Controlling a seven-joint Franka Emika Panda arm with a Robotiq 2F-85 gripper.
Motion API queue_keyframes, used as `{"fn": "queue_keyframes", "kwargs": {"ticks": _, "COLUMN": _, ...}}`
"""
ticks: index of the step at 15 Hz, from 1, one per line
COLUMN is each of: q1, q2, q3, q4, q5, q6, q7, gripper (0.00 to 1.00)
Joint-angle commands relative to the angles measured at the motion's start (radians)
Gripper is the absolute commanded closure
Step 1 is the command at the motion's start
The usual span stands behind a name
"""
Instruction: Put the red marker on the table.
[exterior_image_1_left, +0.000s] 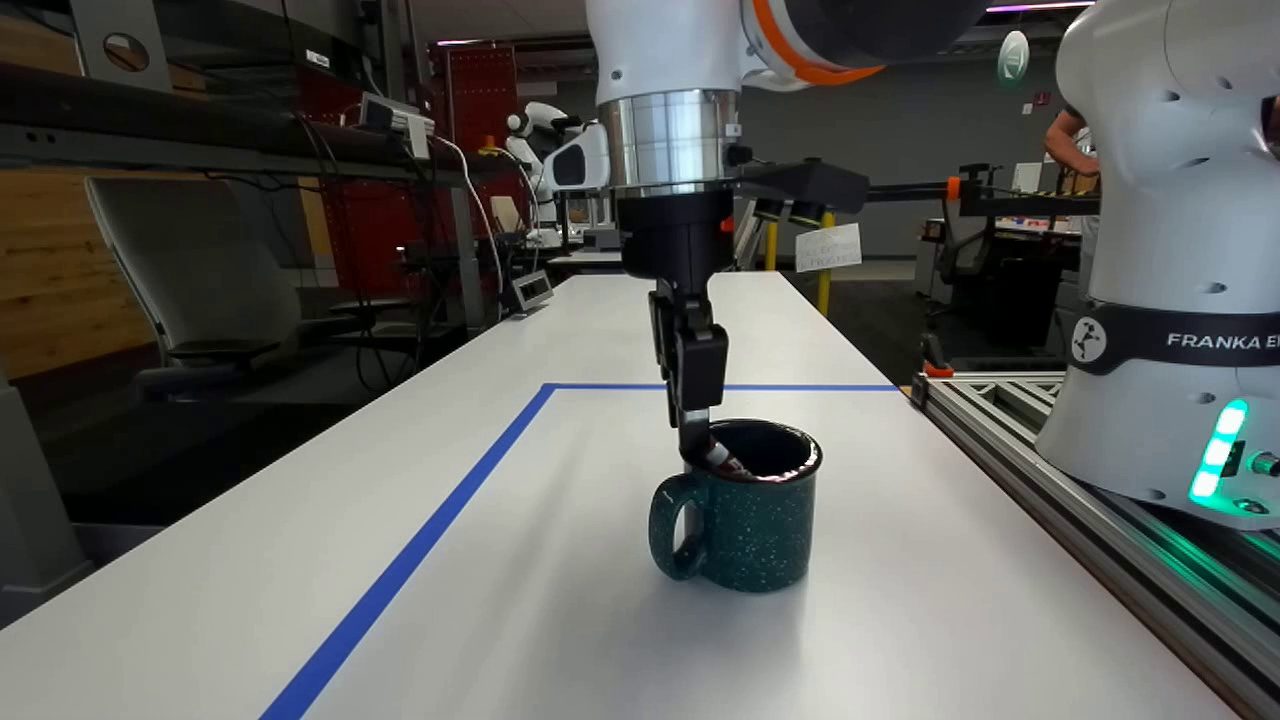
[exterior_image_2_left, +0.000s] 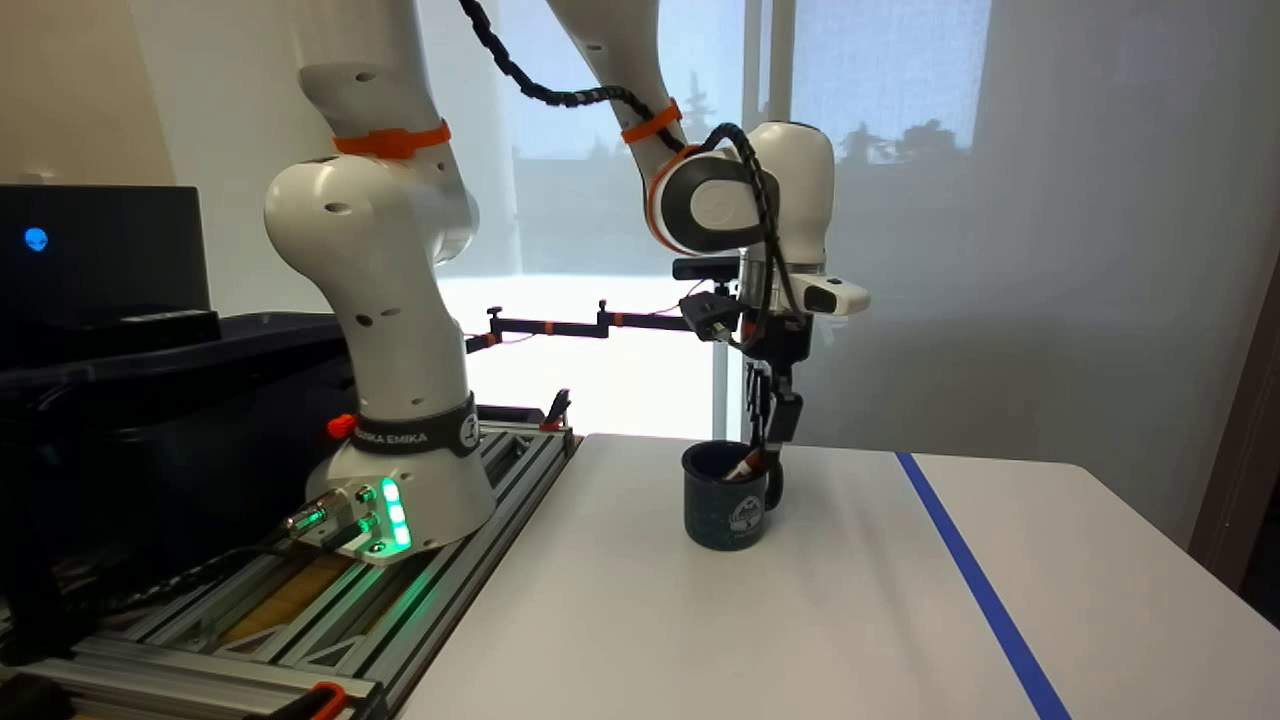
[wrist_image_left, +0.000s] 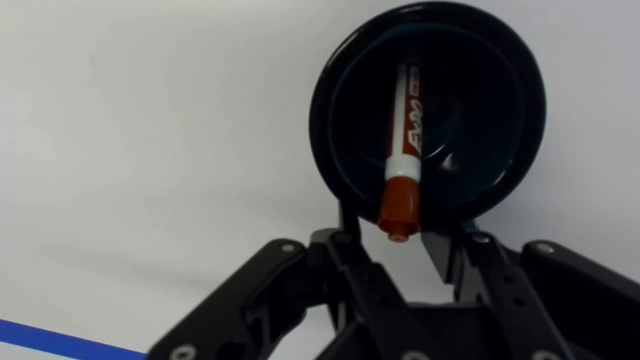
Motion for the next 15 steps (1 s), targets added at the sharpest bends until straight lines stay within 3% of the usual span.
{"fn": "queue_keyframes", "kwargs": {"ticks": 1, "q1": -0.003, "q2": -0.030, "q3": 0.008, "q4": -0.007, "q5": -0.026, "q6": -0.017, "q7": 0.036, "gripper": 0.61}}
{"fn": "queue_keyframes", "kwargs": {"ticks": 5, "q1": -0.001, "q2": -0.032, "q3": 0.010, "q4": -0.007, "q5": -0.025, "q6": -0.017, "q7": 0.045, "gripper": 0.70}}
{"fn": "queue_keyframes", "kwargs": {"ticks": 6, "q1": -0.001, "q2": -0.033, "q3": 0.010, "q4": -0.007, "q5": -0.024, "q6": -0.017, "q7": 0.046, "gripper": 0.77}}
{"fn": "queue_keyframes", "kwargs": {"ticks": 8, "q1": 0.000, "q2": -0.034, "q3": 0.012, "q4": -0.007, "q5": -0.025, "q6": -0.016, "q7": 0.047, "gripper": 0.79}}
{"fn": "queue_keyframes", "kwargs": {"ticks": 11, "q1": 0.001, "q2": -0.038, "q3": 0.014, "q4": -0.008, "q5": -0.022, "q6": -0.018, "q7": 0.048, "gripper": 0.97}}
{"fn": "queue_keyframes", "kwargs": {"ticks": 15, "q1": 0.001, "q2": -0.040, "q3": 0.013, "q4": -0.007, "q5": -0.010, "q6": -0.030, "q7": 0.040, "gripper": 0.95}}
